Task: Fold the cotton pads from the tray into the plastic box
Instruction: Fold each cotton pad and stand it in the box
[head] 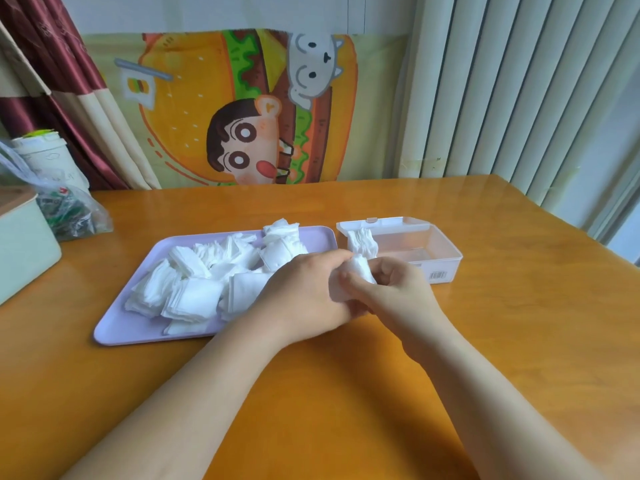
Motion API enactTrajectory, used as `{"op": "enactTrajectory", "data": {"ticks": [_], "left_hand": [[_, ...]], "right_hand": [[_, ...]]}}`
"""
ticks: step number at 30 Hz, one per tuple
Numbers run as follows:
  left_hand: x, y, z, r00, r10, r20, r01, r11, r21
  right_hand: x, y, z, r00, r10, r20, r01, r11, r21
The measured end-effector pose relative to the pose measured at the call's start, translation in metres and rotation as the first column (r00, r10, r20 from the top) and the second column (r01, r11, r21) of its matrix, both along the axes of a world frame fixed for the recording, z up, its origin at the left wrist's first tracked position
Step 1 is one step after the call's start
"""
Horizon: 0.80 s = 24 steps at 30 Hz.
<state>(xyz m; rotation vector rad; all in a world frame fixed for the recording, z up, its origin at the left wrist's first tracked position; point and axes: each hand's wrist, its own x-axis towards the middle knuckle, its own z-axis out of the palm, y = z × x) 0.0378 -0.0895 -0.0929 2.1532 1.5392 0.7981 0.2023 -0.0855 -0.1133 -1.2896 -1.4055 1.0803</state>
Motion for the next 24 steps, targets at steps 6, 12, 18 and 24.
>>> {"op": "enactTrajectory", "data": {"ticks": [6, 12, 18, 24], "left_hand": [[0.007, 0.016, 0.005, 0.999, -0.01, 0.045, 0.007, 0.998, 0.062], [0.015, 0.04, 0.001, 0.969, -0.041, 0.243, 0.043, 0.999, -0.001], [0.021, 0.072, -0.011, 0.981, 0.142, 0.128, -0.136, 0.989, -0.055], [0.029, 0.075, -0.027, 0.973, 0.107, 0.205, -0.09, 0.992, -0.092]], "right_hand": [[0.013, 0.003, 0.008, 0.996, -0.005, -0.089, 0.0, 0.999, -0.052], [0.034, 0.021, 0.022, 0.965, -0.252, -0.073, 0.26, 0.954, 0.147], [0.054, 0.068, 0.045, 0.841, -0.368, 0.396, 0.321, 0.93, 0.181], [0.051, 0.108, 0.025, 0.717, -0.272, 0.641, 0.311, 0.949, 0.055]]}}
